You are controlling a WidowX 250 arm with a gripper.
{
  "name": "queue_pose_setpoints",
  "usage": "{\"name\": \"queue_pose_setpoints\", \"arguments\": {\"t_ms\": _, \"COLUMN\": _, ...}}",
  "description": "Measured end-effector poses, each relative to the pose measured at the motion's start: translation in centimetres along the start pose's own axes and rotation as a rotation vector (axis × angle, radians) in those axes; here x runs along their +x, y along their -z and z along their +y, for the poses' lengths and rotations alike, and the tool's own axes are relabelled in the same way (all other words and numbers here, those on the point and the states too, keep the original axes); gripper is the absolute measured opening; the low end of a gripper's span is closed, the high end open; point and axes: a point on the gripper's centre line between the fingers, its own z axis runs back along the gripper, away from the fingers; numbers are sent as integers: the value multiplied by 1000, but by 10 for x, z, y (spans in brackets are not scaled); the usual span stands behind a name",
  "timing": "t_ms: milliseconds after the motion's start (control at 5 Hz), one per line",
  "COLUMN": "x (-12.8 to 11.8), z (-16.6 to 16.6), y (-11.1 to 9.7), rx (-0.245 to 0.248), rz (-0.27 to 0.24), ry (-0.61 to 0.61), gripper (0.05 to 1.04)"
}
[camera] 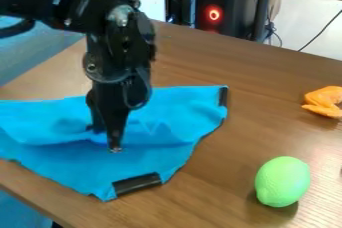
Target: Fold the cloth from top left to bottom right
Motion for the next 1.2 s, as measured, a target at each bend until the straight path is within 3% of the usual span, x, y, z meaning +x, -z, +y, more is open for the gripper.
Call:
{"name": "queue_pose_setpoints", "arguments": {"t_ms": 400, "x": -2, "z": -25, "y": -10, "rx": -7, "rz": -6, "ry": 13, "gripper": 67}}
{"name": "queue_pose_setpoints", "arguments": {"t_ms": 600, "x": -5, "z": -33, "y": -7, "rx": -9, "rz": 20, "ry": 17, "gripper": 207}}
{"name": "queue_pose_setpoints", "arguments": {"t_ms": 800, "x": -8, "z": -39, "y": 6, "rx": -79, "rz": 82, "ry": 25, "gripper": 461}}
{"name": "queue_pose_setpoints", "arguments": {"t_ms": 1000, "x": -7, "z": -30, "y": 11, "rx": -169, "rz": 93, "ry": 32, "gripper": 769}}
{"name": "queue_pose_setpoints", "arguments": {"t_ms": 1200, "x": -12, "z": 4, "y": 3, "rx": -299, "rz": 27, "ry": -5, "gripper": 993}}
